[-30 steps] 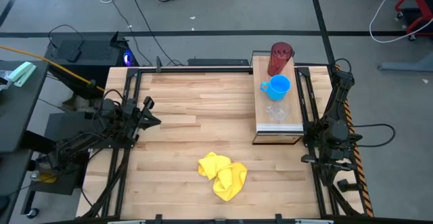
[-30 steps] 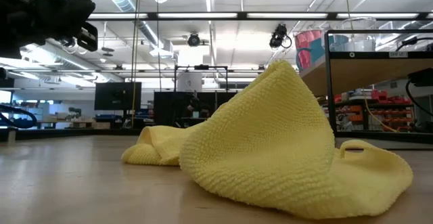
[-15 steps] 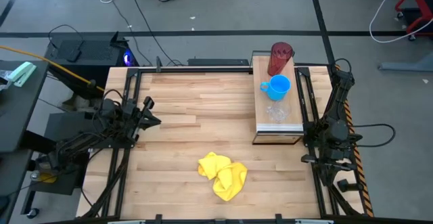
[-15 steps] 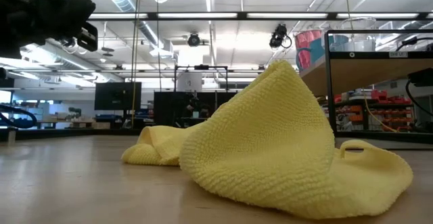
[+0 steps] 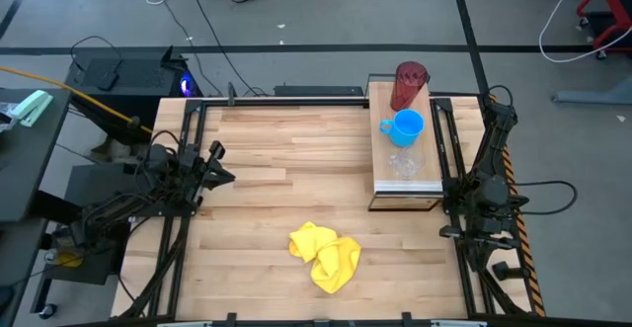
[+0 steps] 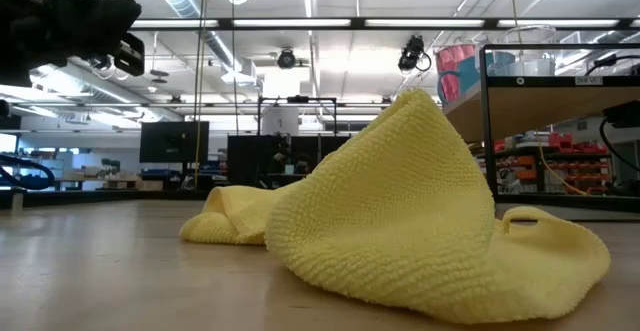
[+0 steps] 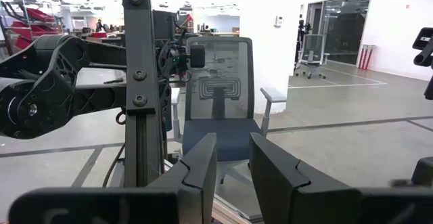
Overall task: Stack small to large cups/mugs on shelf
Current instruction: Return to Home Position
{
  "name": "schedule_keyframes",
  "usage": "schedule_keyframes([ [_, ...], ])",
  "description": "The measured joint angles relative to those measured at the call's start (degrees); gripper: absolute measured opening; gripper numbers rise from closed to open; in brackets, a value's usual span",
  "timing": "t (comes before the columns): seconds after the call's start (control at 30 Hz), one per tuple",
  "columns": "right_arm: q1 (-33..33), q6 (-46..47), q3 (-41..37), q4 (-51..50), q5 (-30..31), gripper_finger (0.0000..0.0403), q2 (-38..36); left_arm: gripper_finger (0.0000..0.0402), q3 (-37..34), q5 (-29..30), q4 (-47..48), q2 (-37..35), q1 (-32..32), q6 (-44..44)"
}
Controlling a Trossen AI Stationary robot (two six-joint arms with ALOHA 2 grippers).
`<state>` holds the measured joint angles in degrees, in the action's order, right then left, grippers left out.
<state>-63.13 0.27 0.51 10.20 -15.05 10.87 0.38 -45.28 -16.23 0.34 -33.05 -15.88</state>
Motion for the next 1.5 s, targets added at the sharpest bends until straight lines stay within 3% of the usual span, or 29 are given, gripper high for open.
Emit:
schedule_keyframes([
  [1.5, 0.0, 0.0, 0.0, 0.0, 0.0, 0.0094, 0.0, 0.0039, 0.0, 0.0, 0.0, 0.0, 0.0, 0.0],
])
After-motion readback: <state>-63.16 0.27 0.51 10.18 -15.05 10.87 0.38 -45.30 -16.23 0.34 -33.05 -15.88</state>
